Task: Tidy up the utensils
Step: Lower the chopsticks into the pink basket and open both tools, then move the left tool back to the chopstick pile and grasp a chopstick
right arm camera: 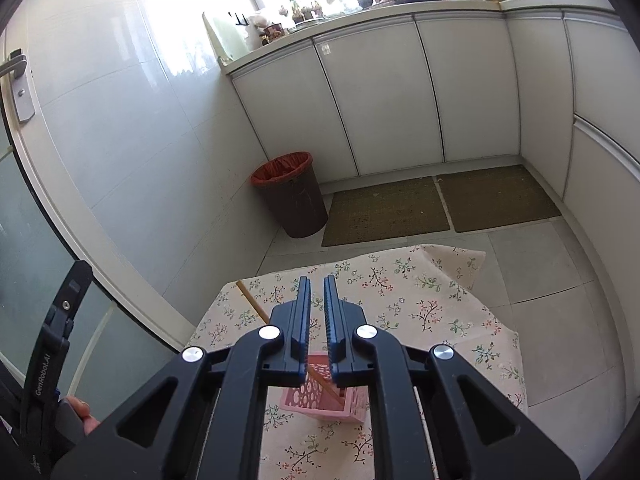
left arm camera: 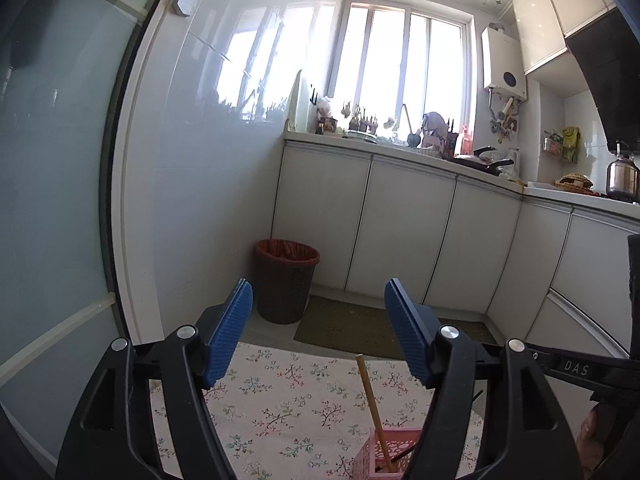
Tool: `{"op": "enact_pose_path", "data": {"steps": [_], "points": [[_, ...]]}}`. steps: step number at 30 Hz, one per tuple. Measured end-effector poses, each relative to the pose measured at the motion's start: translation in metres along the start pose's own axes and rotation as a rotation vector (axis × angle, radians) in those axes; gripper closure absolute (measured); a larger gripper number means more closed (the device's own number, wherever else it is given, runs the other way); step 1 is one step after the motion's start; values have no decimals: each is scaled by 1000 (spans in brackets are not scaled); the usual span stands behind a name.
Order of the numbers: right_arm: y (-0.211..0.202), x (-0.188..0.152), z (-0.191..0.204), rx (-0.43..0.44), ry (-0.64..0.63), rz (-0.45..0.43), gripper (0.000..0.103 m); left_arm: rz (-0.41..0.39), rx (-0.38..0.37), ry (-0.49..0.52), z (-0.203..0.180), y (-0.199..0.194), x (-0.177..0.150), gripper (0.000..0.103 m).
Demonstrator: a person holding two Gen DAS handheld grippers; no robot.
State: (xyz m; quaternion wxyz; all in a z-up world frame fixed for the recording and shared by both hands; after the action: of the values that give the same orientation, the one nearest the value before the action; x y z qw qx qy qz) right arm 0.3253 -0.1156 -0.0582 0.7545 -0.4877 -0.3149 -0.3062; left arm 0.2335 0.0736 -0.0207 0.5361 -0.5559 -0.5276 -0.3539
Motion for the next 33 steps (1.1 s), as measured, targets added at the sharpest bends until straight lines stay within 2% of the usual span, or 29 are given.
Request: {"op": "enact_pose_path", "data": {"steps": [2,4,7,9,11,14,16,18,20,23,26,28,30,33], "points": [[-11,1,3,-27,-18,-26,86,35,-7,4,-1,2,-2,35],[-25,0,6,-71,-35,-63,62,53,-15,8,-4,0,-2,31],[-51,-5,8,-156,-62,-142,43,85,-37,23,-9,-5,-5,29],[-64,-10,8,-207,-78,-166,40,105,-49,36,-16,-8,-6,27],[-77,-16,6,-246,-85,-185,39,121,-54,52,-21,-13,-8,20],[-97,-21,2,-301,-84,-222,22,134,-62,70,-26,-21,-10,15],[-114,-25,-2,-343,-76,-276,11,143,-72,73,-29,-27,-12,11],[-134,-30,-9,-388,-61,-354,7,153,-84,82,-33,-30,-13,11],[-151,-36,-19,-418,-28,-428,7,157,-95,97,-38,-34,-14,8],[-170,-46,-36,-464,48,-486,6,164,-110,120,-45,-39,-19,7],[-178,-56,-57,-458,123,-465,6,185,-131,138,-52,-42,-26,7],[-174,-62,-72,-454,155,-388,6,219,-151,167,-59,-41,-34,7],[-165,-71,-86,-459,143,-271,6,290,-175,230,-71,-34,-47,7],[-154,-95,-105,-500,147,-151,7,455,-232,346,-93,-21,-84,7]]}}
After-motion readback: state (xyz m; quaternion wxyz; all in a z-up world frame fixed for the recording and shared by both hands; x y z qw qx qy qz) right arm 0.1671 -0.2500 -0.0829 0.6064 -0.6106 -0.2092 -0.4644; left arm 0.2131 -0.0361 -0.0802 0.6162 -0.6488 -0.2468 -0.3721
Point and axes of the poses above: each gripper's, at about its wrist camera, not at the fingertips, and y roughly the way its jaws point, z to its left, x to its top, the point moved 4 cm from there along y, roughly the way its jaws point, and after that the axes turned 1 degree about -y, right-handed, at the moved point
